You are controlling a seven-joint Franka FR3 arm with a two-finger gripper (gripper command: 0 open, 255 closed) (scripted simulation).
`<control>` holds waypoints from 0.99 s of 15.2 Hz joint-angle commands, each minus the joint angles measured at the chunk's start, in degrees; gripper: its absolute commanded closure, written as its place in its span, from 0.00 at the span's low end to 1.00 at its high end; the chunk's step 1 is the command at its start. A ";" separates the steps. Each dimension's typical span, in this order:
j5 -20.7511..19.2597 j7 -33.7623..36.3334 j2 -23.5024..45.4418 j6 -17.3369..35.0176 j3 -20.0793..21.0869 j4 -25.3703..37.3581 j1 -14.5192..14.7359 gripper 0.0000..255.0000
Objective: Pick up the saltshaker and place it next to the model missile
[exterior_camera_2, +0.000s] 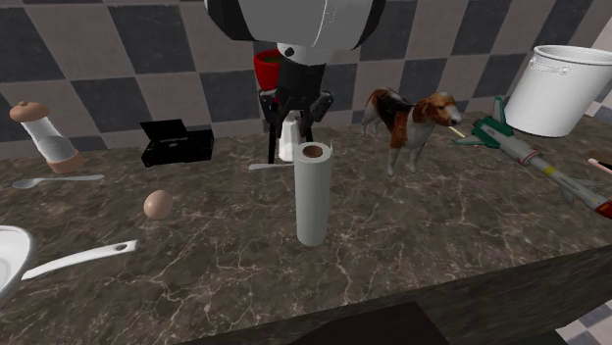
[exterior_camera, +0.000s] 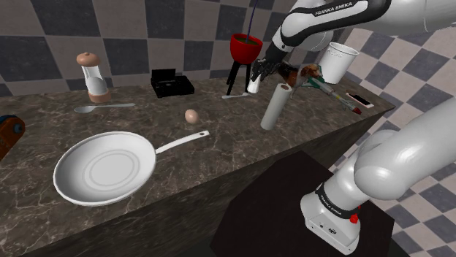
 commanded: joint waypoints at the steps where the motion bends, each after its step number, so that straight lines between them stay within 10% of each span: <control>1: -0.46 0.55 -0.78 -1.63 0.20 0.89 -0.09 1.00; 15: -2.15 2.78 -3.89 -12.53 0.99 8.87 -0.45 1.00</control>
